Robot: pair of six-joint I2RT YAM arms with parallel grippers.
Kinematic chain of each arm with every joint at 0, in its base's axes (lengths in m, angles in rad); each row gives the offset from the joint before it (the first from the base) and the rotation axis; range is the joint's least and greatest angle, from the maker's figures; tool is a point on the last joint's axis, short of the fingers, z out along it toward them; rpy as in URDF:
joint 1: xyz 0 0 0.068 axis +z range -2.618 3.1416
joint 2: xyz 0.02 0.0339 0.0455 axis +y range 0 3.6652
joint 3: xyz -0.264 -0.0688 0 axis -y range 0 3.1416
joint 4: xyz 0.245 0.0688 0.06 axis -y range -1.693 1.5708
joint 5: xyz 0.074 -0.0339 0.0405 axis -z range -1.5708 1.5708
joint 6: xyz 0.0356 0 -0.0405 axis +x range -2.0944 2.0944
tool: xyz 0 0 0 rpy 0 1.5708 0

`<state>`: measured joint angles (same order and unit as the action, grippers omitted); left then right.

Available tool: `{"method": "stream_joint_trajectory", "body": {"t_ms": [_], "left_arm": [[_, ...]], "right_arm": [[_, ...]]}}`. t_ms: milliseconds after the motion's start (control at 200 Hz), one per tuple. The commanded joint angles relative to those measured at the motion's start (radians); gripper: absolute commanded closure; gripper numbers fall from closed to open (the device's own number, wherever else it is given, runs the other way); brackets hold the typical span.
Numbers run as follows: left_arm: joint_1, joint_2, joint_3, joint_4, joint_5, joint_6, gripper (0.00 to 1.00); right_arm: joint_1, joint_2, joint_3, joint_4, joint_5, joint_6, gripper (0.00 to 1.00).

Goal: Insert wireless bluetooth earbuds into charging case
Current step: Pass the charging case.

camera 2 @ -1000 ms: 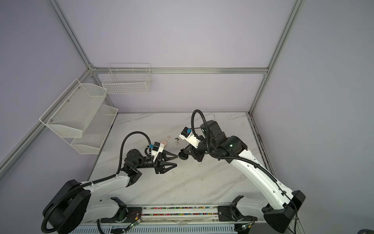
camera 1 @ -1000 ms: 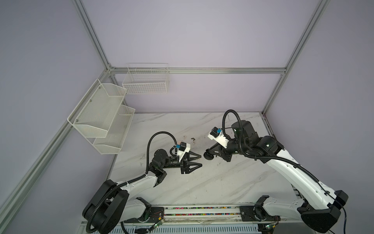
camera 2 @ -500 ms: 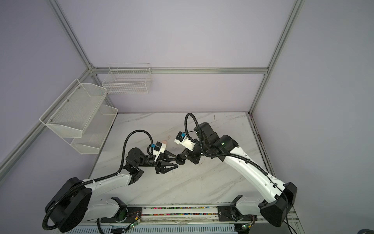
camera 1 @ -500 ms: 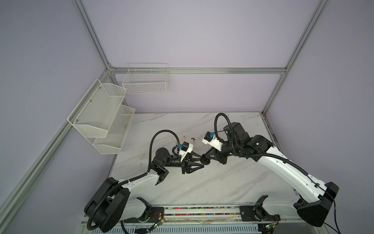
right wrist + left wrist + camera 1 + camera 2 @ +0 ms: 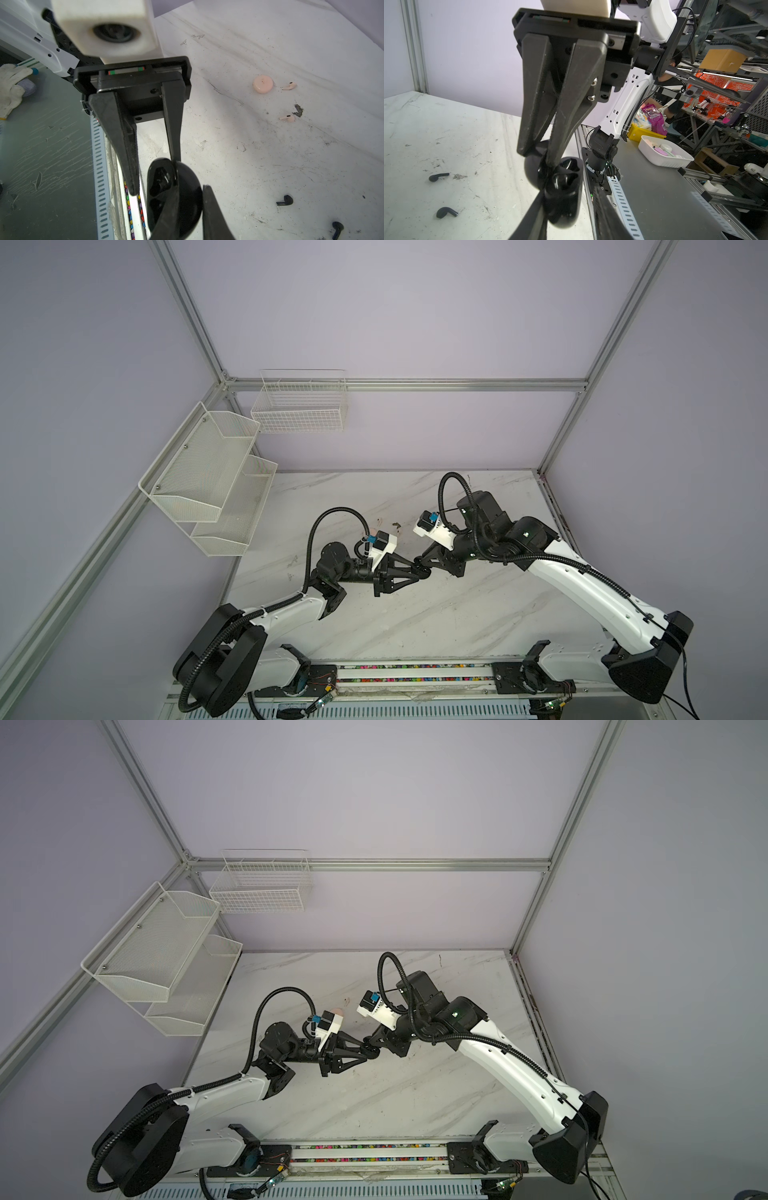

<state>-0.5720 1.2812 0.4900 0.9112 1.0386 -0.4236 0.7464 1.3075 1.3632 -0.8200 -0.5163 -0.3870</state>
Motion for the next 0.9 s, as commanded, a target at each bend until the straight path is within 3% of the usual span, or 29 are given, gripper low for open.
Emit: {"method": "stream_joint_trajectory", "body": {"t_ms": [0,275,370,585,780,895], "left_arm": [[-0.002,-0.005,0.088,0.031,0.006,0.02,0.72],[-0.003,0.001,0.084,0.038,0.008,0.02,0.83],[-0.003,0.001,0.081,0.037,0.005,0.02,0.87],[-0.005,-0.027,0.058,0.029,-0.031,0.027,0.98],[-0.011,-0.058,0.048,-0.032,-0.105,0.06,1.0],[-0.022,-0.099,0.052,-0.13,-0.193,0.107,1.0]], "right_arm": [[0.005,0.014,0.017,0.004,-0.008,-0.024,0.99],[0.011,0.023,0.02,0.012,-0.007,-0.015,0.98],[0.011,0.029,0.031,0.005,0.01,-0.014,0.79],[0.011,0.025,0.083,-0.036,0.122,0.017,0.47],[0.011,-0.02,0.22,-0.1,0.237,0.125,0.32],[0.011,-0.081,0.212,-0.053,0.294,0.272,0.31]]}}
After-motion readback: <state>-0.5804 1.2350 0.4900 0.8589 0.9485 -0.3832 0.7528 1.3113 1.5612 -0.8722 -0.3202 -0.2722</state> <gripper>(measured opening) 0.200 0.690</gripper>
